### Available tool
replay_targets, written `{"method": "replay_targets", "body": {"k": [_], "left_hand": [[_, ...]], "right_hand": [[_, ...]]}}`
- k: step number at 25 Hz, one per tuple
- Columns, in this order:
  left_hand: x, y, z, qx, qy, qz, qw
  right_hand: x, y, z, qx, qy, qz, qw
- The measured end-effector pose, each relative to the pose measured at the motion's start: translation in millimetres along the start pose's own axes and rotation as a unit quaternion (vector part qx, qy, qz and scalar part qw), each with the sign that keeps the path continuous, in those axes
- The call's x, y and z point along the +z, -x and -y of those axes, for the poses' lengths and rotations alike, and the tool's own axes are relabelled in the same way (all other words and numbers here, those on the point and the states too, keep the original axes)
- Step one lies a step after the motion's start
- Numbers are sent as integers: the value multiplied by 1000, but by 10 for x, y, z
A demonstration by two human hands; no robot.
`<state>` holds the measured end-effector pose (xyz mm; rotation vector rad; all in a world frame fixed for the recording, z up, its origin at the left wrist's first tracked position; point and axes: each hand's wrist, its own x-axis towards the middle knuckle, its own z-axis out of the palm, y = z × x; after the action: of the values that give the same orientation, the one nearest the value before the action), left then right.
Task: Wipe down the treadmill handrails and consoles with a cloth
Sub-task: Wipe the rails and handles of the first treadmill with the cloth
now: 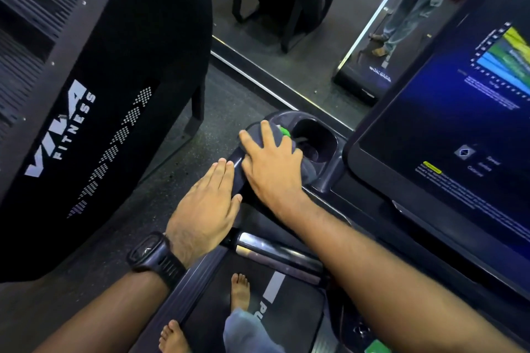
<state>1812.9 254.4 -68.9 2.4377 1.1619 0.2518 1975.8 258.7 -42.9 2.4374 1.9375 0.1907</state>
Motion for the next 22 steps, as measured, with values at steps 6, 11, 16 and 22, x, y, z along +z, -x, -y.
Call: {"method": "replay_targets", "body": {"k": [6,11,16,22], "left_hand": [[-27,-86,-29,9,1,-2,1000],[-78,-127,-29,9,15,-4,1000],[-102,-123,-63,-8,20,-3,1000],[-141,1,-23,-48,31,-9,998]], "right_hand": [[-21,-497,-136,78,-11,35,996],[-20,-770,-346,54,-40,45,997],[30,-579,-121,-21,3,39,999],[10,-639,-161,43,-48,55,996]]}}
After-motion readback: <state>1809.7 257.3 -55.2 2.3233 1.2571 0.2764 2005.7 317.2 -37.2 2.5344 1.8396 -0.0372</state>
